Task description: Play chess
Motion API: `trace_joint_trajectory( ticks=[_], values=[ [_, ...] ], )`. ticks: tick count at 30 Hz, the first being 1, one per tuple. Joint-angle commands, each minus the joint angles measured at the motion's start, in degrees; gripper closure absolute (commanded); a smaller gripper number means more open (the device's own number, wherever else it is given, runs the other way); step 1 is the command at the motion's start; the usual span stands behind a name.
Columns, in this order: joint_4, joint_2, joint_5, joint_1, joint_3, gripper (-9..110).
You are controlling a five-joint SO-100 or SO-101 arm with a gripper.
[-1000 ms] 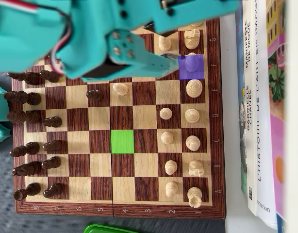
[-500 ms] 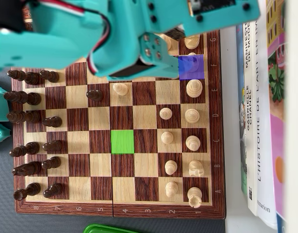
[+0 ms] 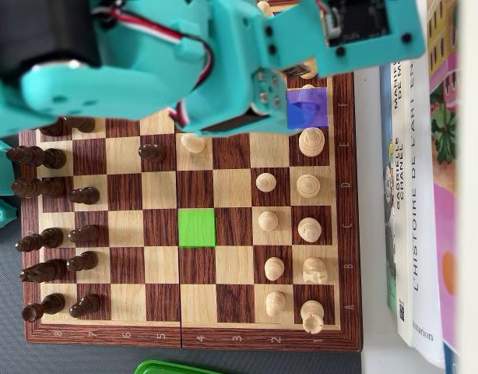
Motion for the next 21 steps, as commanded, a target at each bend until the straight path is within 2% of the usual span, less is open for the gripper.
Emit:
trace_joint_trajectory(
  ticks=[1,21],
  values=[
    [-0.09,-0.09,0.35,0.79,-4.22,86],
    [-0.62,-3.16,0.44,0.44,-4.22,86]
  ],
)
